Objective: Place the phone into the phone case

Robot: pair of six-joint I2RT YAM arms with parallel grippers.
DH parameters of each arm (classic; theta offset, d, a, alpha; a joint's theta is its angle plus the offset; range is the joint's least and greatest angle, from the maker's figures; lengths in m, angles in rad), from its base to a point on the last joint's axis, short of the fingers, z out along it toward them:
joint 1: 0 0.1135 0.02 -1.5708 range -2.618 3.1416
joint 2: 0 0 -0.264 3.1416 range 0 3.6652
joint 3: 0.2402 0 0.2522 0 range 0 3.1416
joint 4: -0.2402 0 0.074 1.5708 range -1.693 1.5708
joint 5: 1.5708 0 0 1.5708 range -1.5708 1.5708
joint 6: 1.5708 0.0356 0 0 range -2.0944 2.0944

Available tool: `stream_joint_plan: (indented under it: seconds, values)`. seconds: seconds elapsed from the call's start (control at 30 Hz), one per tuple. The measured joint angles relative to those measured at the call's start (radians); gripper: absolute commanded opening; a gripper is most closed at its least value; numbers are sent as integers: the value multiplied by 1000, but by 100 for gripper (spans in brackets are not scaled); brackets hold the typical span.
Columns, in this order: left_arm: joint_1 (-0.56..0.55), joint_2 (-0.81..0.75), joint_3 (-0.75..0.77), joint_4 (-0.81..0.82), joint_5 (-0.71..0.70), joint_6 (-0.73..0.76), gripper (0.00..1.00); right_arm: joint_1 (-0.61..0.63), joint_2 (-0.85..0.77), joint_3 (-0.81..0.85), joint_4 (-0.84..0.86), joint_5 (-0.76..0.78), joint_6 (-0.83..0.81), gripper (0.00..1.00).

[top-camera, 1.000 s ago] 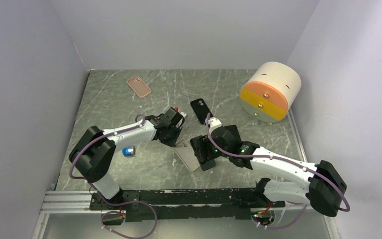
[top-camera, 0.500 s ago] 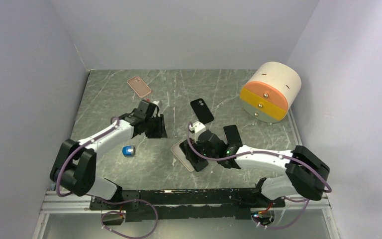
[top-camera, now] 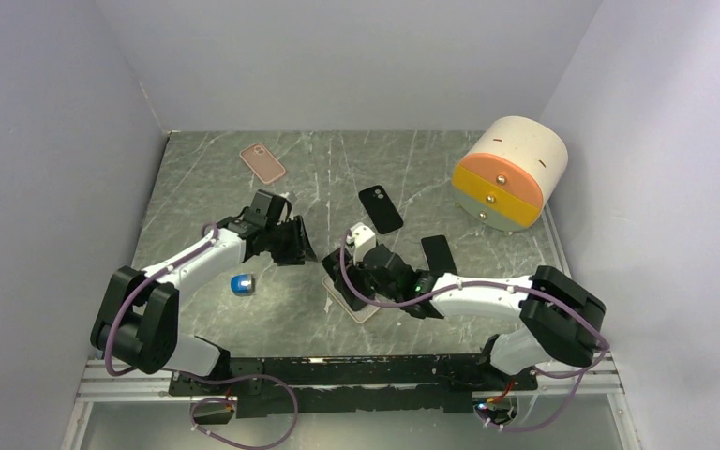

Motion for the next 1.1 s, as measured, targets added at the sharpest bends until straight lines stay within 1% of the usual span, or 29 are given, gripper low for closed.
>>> stream_joint_plan:
  seconds: [0.1, 0.3, 0.67, 0.9, 1.1]
  values:
    - [0, 0, -1, 2, 4, -6, 45, 3, 11, -11, 64, 0, -4, 36]
    - [0, 0, -1, 8, 13, -20, 44, 25, 39, -43, 139, 12, -23, 35]
    - [0, 10, -1, 8, 14, -26, 46, 61, 40, -110, 155, 77, -27, 37]
    - [0, 10, -1, 8, 19, -29, 45, 73, 37, -124, 151, 131, 11, 47]
    - [2, 28, -16, 37, 56, -55, 41, 76, 35, -127, 134, 160, 58, 60]
